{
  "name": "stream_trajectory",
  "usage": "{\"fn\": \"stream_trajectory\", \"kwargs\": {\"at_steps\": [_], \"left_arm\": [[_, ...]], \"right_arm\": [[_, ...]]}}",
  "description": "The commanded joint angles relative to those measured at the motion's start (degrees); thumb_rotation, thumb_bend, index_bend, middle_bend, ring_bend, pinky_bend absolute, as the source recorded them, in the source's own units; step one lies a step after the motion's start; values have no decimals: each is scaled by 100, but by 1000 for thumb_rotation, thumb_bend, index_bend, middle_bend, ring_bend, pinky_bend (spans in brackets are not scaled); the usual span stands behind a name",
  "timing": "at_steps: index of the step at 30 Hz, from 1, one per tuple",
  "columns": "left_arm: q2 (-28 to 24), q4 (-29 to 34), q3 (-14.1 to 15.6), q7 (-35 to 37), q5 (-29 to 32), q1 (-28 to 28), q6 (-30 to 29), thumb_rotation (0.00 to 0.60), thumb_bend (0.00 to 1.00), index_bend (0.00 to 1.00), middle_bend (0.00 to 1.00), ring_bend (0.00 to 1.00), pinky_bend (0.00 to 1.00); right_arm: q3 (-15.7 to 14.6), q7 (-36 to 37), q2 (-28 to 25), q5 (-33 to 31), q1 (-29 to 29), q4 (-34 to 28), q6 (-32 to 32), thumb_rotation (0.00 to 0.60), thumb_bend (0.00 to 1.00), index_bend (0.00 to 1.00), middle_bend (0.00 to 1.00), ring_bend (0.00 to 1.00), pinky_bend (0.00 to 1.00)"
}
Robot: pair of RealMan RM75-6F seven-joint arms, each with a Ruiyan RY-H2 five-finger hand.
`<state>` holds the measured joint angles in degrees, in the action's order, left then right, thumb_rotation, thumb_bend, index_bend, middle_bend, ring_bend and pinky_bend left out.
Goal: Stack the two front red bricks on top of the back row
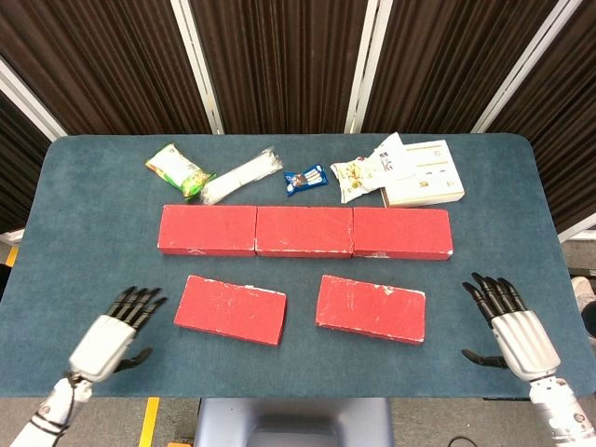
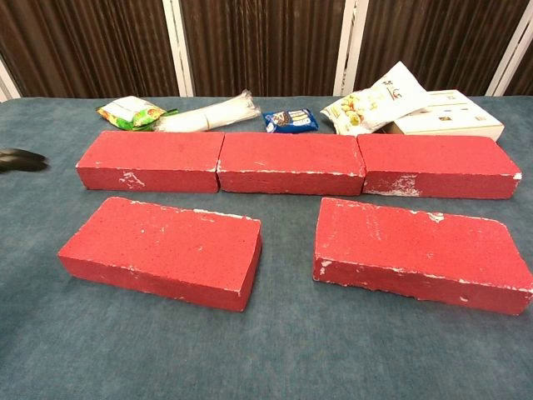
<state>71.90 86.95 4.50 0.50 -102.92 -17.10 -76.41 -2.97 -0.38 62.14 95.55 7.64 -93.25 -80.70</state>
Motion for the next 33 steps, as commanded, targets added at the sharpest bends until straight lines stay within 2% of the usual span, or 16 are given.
{"fn": "stream_trajectory", "kwargs": {"at_steps": [1,7,16,23,33], "left_arm": [[187,-28,60,285,-265,-494,557,600,272,0,0,0,0],[384,-179,-6,255,-174,-927,1145,600,269,0,0,0,0],[683,-652,-136,259,79,-1267,1480,600,270,0,0,0,0],[777,-843,-196,534,346,-1613,1941,600,273,0,0,0,0],[778,-870,-158,592,477,-1858,2124,600,267,0,0,0,0]], "right_arm": [[-46,57,-29,51,35,-13,68,600,97,0,0,0,0],[-28,104,-47,4,57,-4,107,600,97,0,0,0,0],[-13,58,-28,-60,76,-16,171,600,98,0,0,0,0],[-11,29,-15,-94,110,-19,252,600,97,0,0,0,0],[12,5,-13,-179,135,-17,318,600,97,0,0,0,0]]}}
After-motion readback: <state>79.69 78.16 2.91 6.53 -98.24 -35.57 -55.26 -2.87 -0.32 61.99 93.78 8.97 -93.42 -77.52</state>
